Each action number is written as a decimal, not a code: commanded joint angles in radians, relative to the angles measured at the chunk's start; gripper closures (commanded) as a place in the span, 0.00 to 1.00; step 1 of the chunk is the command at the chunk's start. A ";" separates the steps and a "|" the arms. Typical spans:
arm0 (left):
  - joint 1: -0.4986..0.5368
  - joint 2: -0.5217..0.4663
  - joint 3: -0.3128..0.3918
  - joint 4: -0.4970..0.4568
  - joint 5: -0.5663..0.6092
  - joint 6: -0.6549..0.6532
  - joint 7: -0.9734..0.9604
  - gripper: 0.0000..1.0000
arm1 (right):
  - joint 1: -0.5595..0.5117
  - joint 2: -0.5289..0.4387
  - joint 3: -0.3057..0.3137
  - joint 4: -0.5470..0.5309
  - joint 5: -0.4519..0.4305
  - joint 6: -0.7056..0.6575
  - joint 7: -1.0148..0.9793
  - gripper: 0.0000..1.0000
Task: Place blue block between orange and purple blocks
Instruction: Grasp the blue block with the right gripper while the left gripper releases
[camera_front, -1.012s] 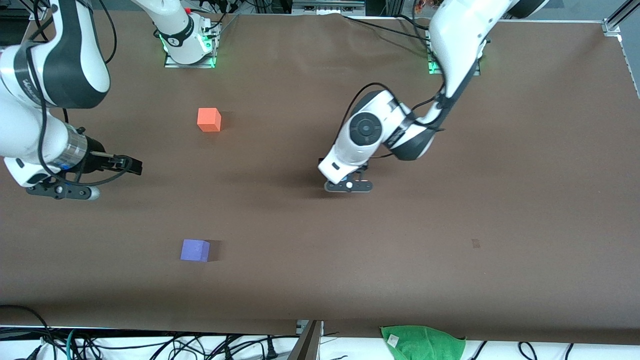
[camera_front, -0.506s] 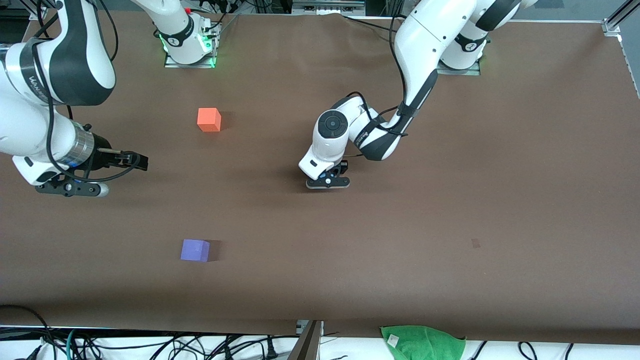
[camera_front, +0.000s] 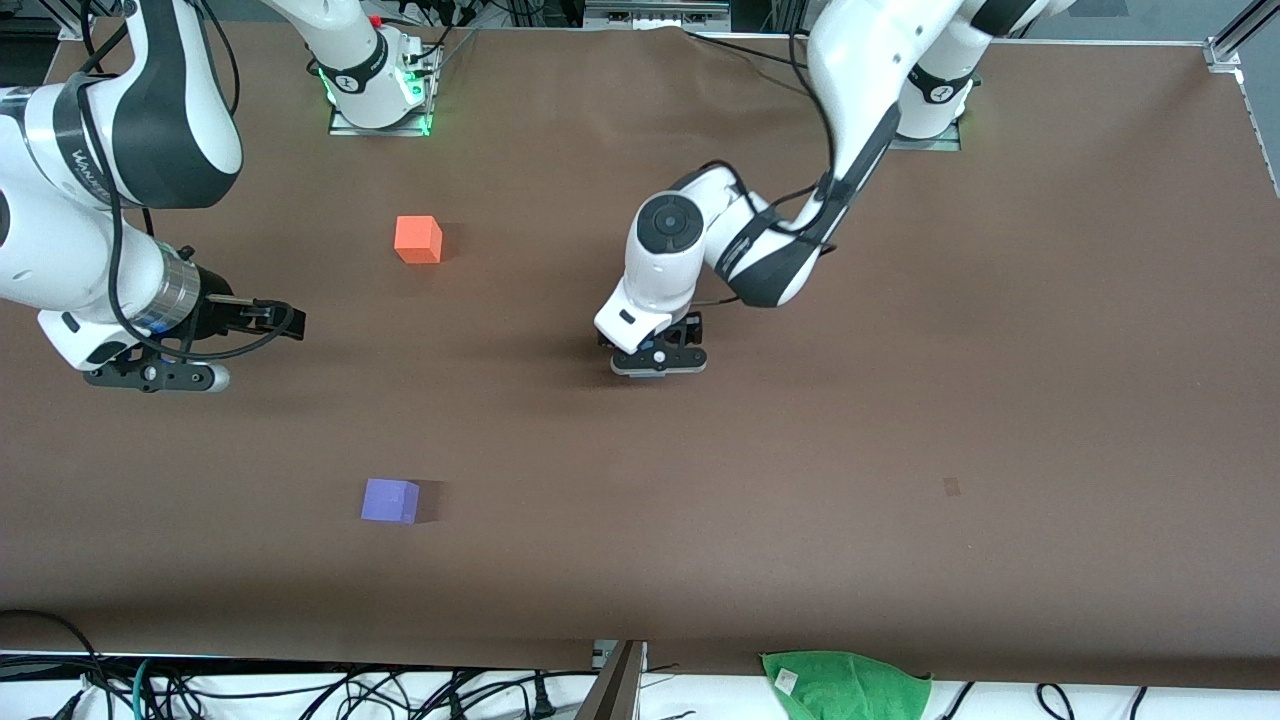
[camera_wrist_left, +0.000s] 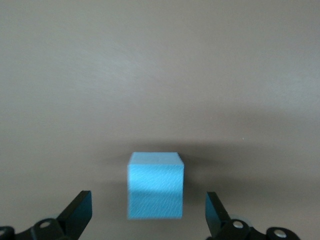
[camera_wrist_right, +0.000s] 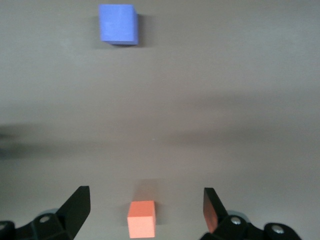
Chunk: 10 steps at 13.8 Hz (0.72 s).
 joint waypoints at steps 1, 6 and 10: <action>0.033 -0.145 0.005 -0.025 0.015 -0.157 -0.011 0.00 | 0.037 -0.004 0.000 0.006 0.059 -0.006 0.094 0.00; 0.250 -0.320 0.009 -0.019 0.021 -0.395 0.162 0.00 | 0.271 0.158 0.002 0.058 0.065 0.129 0.353 0.00; 0.431 -0.393 0.002 -0.015 0.012 -0.490 0.407 0.00 | 0.475 0.408 0.008 0.256 0.088 0.301 0.632 0.00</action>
